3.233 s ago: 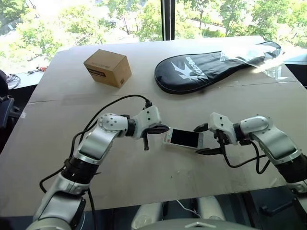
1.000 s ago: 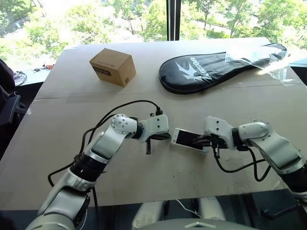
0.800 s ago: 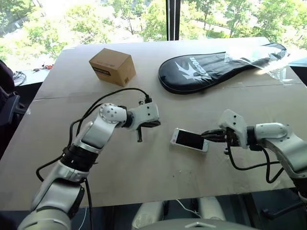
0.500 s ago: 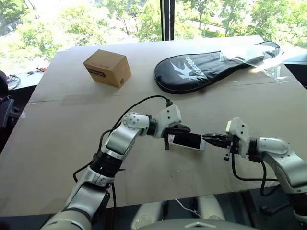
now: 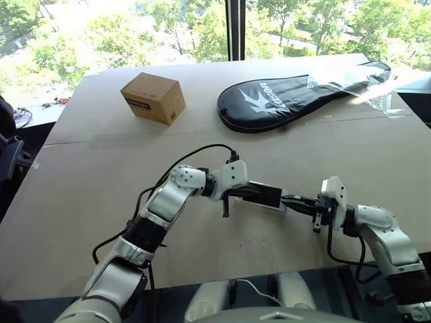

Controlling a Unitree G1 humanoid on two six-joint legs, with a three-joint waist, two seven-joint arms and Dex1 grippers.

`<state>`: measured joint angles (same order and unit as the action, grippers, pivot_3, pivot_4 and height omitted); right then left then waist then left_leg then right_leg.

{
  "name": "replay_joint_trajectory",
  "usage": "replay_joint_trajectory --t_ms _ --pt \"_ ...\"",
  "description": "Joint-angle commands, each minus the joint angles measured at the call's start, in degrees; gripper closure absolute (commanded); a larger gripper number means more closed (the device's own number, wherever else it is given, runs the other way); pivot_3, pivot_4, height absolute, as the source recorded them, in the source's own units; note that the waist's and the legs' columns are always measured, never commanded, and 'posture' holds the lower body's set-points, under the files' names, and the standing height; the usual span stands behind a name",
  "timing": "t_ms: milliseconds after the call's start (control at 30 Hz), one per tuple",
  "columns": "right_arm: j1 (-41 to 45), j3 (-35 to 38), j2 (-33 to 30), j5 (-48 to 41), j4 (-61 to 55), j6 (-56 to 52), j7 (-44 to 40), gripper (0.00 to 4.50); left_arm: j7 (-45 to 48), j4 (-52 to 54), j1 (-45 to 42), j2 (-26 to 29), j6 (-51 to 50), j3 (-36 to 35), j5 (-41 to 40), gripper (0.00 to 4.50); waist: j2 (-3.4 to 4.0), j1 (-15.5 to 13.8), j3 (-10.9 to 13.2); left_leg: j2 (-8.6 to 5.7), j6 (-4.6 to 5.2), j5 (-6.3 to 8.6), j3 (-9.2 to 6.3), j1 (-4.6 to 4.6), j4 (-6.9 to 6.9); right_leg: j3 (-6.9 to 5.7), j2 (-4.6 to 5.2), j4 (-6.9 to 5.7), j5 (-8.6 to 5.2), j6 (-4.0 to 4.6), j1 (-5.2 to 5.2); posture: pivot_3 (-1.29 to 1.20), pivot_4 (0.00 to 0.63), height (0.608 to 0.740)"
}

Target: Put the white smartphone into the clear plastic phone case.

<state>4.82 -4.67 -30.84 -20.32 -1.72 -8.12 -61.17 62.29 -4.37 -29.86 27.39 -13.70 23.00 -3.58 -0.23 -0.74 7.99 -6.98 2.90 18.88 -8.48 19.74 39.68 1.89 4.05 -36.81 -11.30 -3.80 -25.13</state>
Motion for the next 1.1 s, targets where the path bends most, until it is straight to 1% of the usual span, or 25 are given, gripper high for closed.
replay_joint_trajectory --t_ms 33,67,100,167,200,233,267,300,367,400,467,500,533,567,600,633,667,733,767,833,867,900,1033,1100 --pt "-1.2 -6.5 -2.3 7.7 8.2 -2.7 0.1 4.46 -0.3 -1.2 0.7 0.5 -0.4 0.7 1.7 4.5 -0.1 0.0 -0.3 0.0 0.0 0.0 0.05 -0.1 -0.02 0.05 -0.01 0.0 0.0 0.0 0.08 0.0 0.15 0.74" --pt "-1.2 -8.5 -2.3 10.0 9.5 -2.8 1.0 4.46 -0.4 -1.1 0.6 0.4 -0.4 0.6 1.7 4.5 -0.32 0.0 -0.5 0.01 0.0 0.0 0.04 -0.24 -0.07 0.05 -0.01 0.01 0.0 0.0 0.21 0.0 0.15 0.74" --pt "-1.1 -11.0 -2.3 12.9 10.6 -4.1 2.7 4.46 -0.6 -1.1 0.6 0.3 -0.5 0.5 1.7 4.5 -0.39 0.0 -0.6 0.04 0.0 0.0 0.04 -0.75 -0.32 0.05 -0.02 0.1 -0.02 0.0 0.66 0.0 0.15 0.74" --pt "-0.8 -14.6 -2.0 14.1 11.1 -8.9 2.7 4.46 -0.8 -1.0 0.7 -0.1 -1.1 0.1 1.7 4.5 -0.6 0.1 -0.8 0.17 0.17 0.13 0.01 -1.58 -0.64 -0.01 -0.11 0.39 -0.07 -0.03 1.53 0.0 0.15 0.74" --pt "-0.3 -15.7 -1.3 14.8 12.0 -10.2 3.6 4.46 -0.9 -0.9 0.8 -0.2 -1.3 0.0 1.8 4.5 -0.7 0.4 -1.0 0.2 0.29 0.2 0.04 -2.0 -0.86 0.0 -0.13 0.54 -0.24 -0.27 1.9 0.0 0.15 0.74" --pt "0.3 -16.3 -0.5 15.1 13.0 -11.0 4.2 4.46 -1.0 -0.9 0.9 -0.3 -1.5 0.0 1.9 4.5 -0.74 0.5 -1.1 0.3 0.29 0.21 0.05 -2.32 -1.07 -0.08 -0.18 0.85 -0.27 -0.34 2.42 0.0 0.15 0.74" --pt "0.8 -16.5 0.4 15.2 13.8 -11.5 5.0 4.46 -1.1 -0.9 1.0 -0.3 -1.6 -0.1 2.0 4.5 -0.84 0.8 -1.2 0.33 0.29 0.21 0.05 -2.51 -1.09 -0.09 -0.22 0.88 -0.27 -0.34 2.48 0.0 0.15 0.74" --pt "1.2 -16.6 0.9 15.4 14.3 -11.6 5.6 4.46 -1.2 -0.8 1.1 -0.2 -1.7 -0.1 2.2 4.5 -1.02 1.2 -1.3 0.38 0.29 0.21 0.08 -2.84 -1.21 -0.08 -0.23 0.88 -0.27 -0.34 2.67 0.0 0.15 0.74" --pt "1.5 -16.2 1.1 15.3 13.9 -4.3 3.9 4.46 -1.8 -0.4 1.2 -0.3 -1.6 -0.8 2.1 4.5 -1.17 1.7 -1.4 0.6 0.12 0.3 0.11 -3.1 -1.35 -0.11 -0.29 0.95 -0.31 -0.3 3.17 0.0 0.15 0.74" --pt "1.6 -13.8 2.2 12.7 12.9 -1.5 3.1 4.46 -2.0 0.0 1.4 -0.7 -1.4 -1.8 1.1 4.5 -1.13 1.8 -1.3 0.68 0.0 0.37 0.14 -3.21 -1.35 -0.11 -0.29 0.98 -0.38 -0.18 3.38 0.0 0.15 0.74" --pt "2.3 -8.9 4.3 6.8 10.2 -1.3 2.7 4.46 -2.1 1.0 1.9 -1.4 -0.5 -4.1 -1.4 4.5 -1.06 1.8 -1.2 0.78 -0.02 0.38 0.14 -3.26 -1.35 -0.13 -0.38 0.97 -0.4 -0.16 3.4 0.0 0.15 0.74" --pt "2.9 -6.1 4.7 3.8 8.2 -1.1 2.2 4.22 -2.2 1.8 2.5 -1.7 -0.6 -5.8 -3.2 4.5 -0.99 1.8 -1.1 0.85 -0.03 0.37 0.14 -3.26 -1.34 -0.16 -0.43 0.97 -0.37 -0.2 3.36 0.0 0.15 0.74" --pt "3.3 -3.9 4.7 1.4 6.3 -1.5 1.8 3.92 -2.4 2.5 3.2 -1.7 -0.7 -7.7 -4.8 4.5 -0.71 1.8 -1.0 0.92 -0.02 0.3 0.12 -3.3 -1.28 -0.2 -0.46 0.97 -0.29 -0.32 3.13 0.0 0.15 0.74" --pt "3.5 -2.2 4.2 -0.3 4.4 -2.1 1.4 3.54 -1.9 3.2 4.0 -1.4 -0.7 -9.5 -6.7 4.5 -0.57 1.9 -0.9 0.92 -0.11 0.14 0.24 -2.9 -1.27 -0.22 -0.46 0.9 -0.08 -0.08 2.54 0.0 0.15 0.74" --pt "3.7 -0.3 3.4 -2.1 2.5 -2.2 1.0 3.07 -1.0 3.9 5.2 -0.7 -0.3 -11.3 -8.5 4.5 -0.46 2.0 -0.9 0.94 -0.36 0.0 0.3 -2.65 -1.28 -0.2 -0.48 0.88 -0.03 -0.01 2.24 0.0 0.15 0.74" --pt "3.9 1.2 2.6 -3.5 0.9 -2.9 0.9 2.8 -0.2 4.3 6.1 0.1 -0.1 -12.6 -9.8 4.5 -0.42 2.0 -0.9 0.99 -0.51 -0.1 0.33 -2.16 -1.27 -0.16 -0.49 0.79 0.17 0.29 1.7 0.0 0.15 0.74" --pt "3.9 2.0 2.2 -4.5 0.0 -3.4 0.8 2.31 0.2 4.7 6.7 0.6 0.0 -13.4 -10.6 4.5 -0.41 1.9 -0.8 1.05 -0.62 -0.17 0.33 -1.56 -1.24 -0.13 -0.54 0.74 0.33 0.53 1.03 0.0 0.15 0.74" --pt "4.3 5.8 -0.5 -7.7 -2.7 -5.8 0.4 1.36 1.9 4.5 9.1 3.2 1.7 -16.4 -12.4 3.97 -0.38 1.6 -0.8 1.07 -0.66 -0.19 0.31 -0.91 -1.17 -0.21 -0.56 0.52 0.37 0.6 0.28 0.0 0.15 0.74" --pt "4.3 7.2 -1.9 -8.5 -3.5 -6.6 0.0 0.97 2.2 4.2 10.0 4.3 1.8 -17.8 -13.0 3.82 -0.34 1.5 -0.8 1.07 -0.66 -0.18 0.32 -0.8 -1.22 -0.24 -0.56 0.52 0.37 0.61 0.15 0.0 0.15 0.74" --pt "4.0 9.9 -5.8 -9.4 -3.5 -7.2 -2.1 0.08 3.1 3.7 12.8 6.8 4.2 -21.2 -14.1 2.9 -0.19 1.4 -0.7 1.07 -0.66 -0.17 0.31 -0.52 -1.28 -0.26 -0.54 0.63 0.36 0.62 -0.08 0.0 0.15 0.74" --pt "3.7 11.1 -7.6 -9.9 -3.0 -7.5 -3.2 0.0 4.0 3.8 14.6 8.3 4.7 -22.6 -14.9 2.26 -0.2 1.4 -0.7 1.05 -0.65 -0.17 0.32 -0.14 -1.24 -0.27 -0.53 0.65 0.37 0.63 -0.4 0.0 0.15 0.74" --pt "3.5 12.1 -9.0 -10.4 -2.5 -7.6 -4.1 0.0 4.7 3.9 16.2 9.4 5.4 -23.6 -15.4 1.96 -0.19 1.3 -0.7 1.05 -0.65 -0.17 0.27 0.04 -1.2 -0.33 -0.53 0.69 0.38 0.63 -0.5 0.0 0.15 0.74" --pt "1.5 14.2 -13.0 -10.1 0.7 -7.2 -7.2 0.0 2.3 1.7 22.8 13.4 12.0 -27.8 -12.0 0.09 -0.09 0.9 -0.6 1.05 -0.61 -0.15 0.23 0.09 -1.29 -0.43 -0.5 0.91 0.38 0.64 -0.47 0.0 0.15 0.74" --pt "0.6 14.8 -14.8 -10.8 1.4 -8.6 -9.0 0.0 2.1 1.8 25.6 14.4 13.5 -29.3 -12.4 0.01 0.02 0.6 -0.5 1.05 -0.6 -0.14 0.23 0.09 -1.3 -0.41 -0.5 0.93 0.38 0.65 -0.46 0.0 0.15 0.74"
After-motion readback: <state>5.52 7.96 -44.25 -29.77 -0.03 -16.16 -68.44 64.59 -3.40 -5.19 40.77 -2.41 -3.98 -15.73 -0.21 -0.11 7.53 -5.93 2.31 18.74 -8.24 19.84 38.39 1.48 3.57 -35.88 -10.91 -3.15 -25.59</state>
